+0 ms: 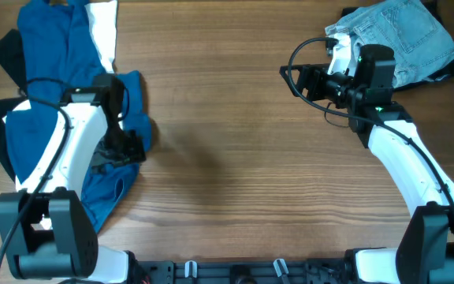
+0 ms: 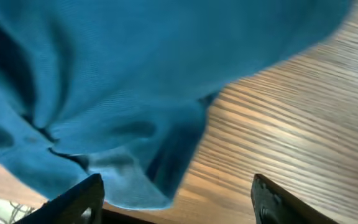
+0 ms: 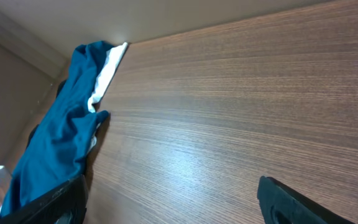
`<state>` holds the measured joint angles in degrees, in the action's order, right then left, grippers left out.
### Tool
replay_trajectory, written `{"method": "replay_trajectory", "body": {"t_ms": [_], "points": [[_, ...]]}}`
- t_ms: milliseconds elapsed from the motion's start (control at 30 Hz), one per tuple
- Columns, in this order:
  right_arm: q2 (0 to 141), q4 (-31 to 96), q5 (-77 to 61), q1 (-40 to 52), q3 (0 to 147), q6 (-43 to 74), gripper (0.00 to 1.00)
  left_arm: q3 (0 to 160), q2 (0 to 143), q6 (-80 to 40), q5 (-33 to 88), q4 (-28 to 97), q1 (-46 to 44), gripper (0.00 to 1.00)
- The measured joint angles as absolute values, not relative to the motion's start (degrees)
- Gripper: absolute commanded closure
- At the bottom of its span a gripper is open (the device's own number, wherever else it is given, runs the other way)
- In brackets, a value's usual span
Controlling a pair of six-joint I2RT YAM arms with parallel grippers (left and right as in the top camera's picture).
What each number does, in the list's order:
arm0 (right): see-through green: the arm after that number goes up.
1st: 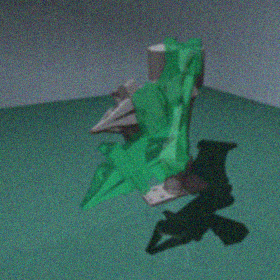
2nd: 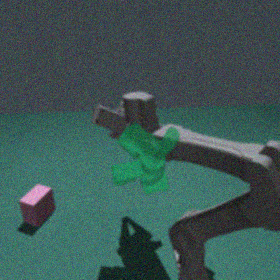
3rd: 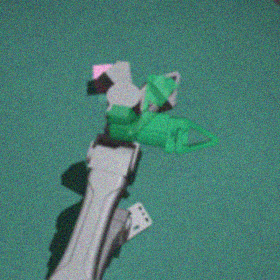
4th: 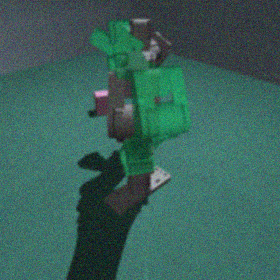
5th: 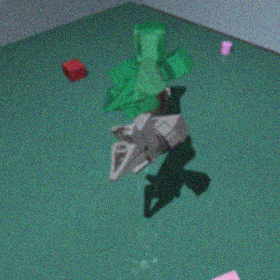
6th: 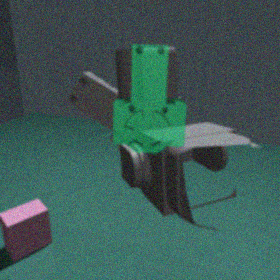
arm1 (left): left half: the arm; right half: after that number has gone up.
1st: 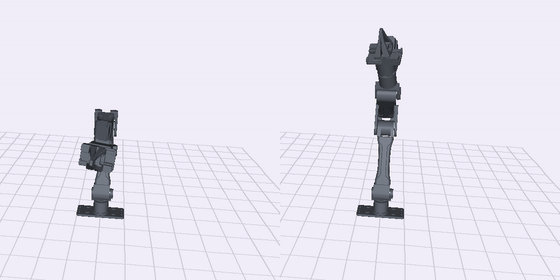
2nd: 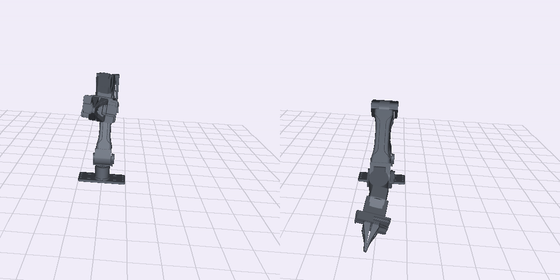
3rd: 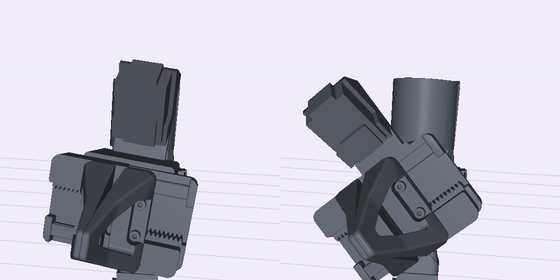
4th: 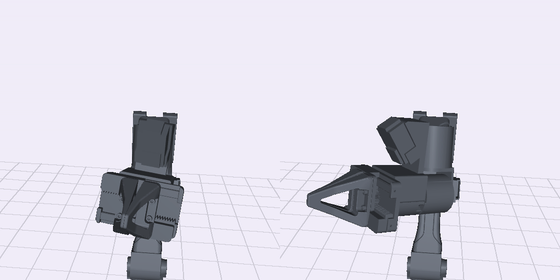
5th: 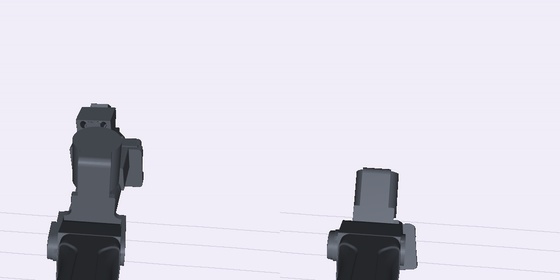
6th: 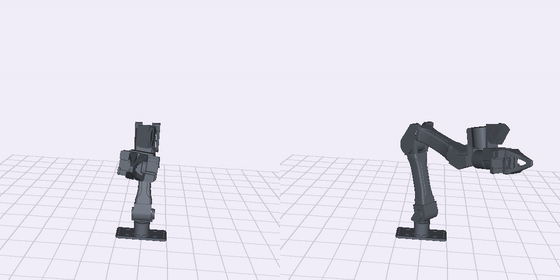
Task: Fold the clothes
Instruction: 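Reach the left gripper into the clothes pile and grasp the teal shirt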
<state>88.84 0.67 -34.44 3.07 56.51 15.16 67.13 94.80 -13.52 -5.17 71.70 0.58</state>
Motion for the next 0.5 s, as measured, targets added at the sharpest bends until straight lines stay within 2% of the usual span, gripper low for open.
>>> {"method": "replay_trajectory", "body": {"t_ms": [67, 100, 200, 333, 400, 433, 467, 500], "points": [[88.8, 0.7, -34.4, 3.1, 56.5, 15.2, 0.12, 65.4, 94.8, -14.5, -6.2, 70.3, 2.4, 0.21], [88.8, 0.7, -34.0, 3.1, 56.5, 15.2, 0.12, 64.7, 94.8, -14.5, -6.4, 69.5, 2.6, 0.29], [88.8, 0.7, -33.1, 3.1, 56.5, 15.2, 0.11, 64.0, 95.2, -15.0, -6.2, 69.0, 2.6, 0.34], [88.8, 0.7, -32.5, 3.1, 56.5, 15.2, 0.11, 60.9, 96.2, -15.4, -5.1, 67.4, 2.0, 0.59], [88.8, 0.7, -32.1, 3.1, 56.5, 15.2, 0.11, 60.6, 96.2, -15.4, -3.1, 67.2, 1.8, 0.59], [88.8, 0.6, -32.0, 3.1, 56.5, 15.2, 0.11, 60.2, 96.2, -15.6, -2.7, 66.7, 1.8, 0.63], [88.8, 0.7, -31.9, 3.1, 56.5, 15.2, 0.11, 59.3, 96.2, -15.6, -2.2, 65.9, 1.8, 0.70], [88.8, 0.7, -31.9, 3.1, 56.5, 15.2, 0.11, 57.8, 96.3, -15.6, -1.8, 65.1, 1.8, 0.92]]}}
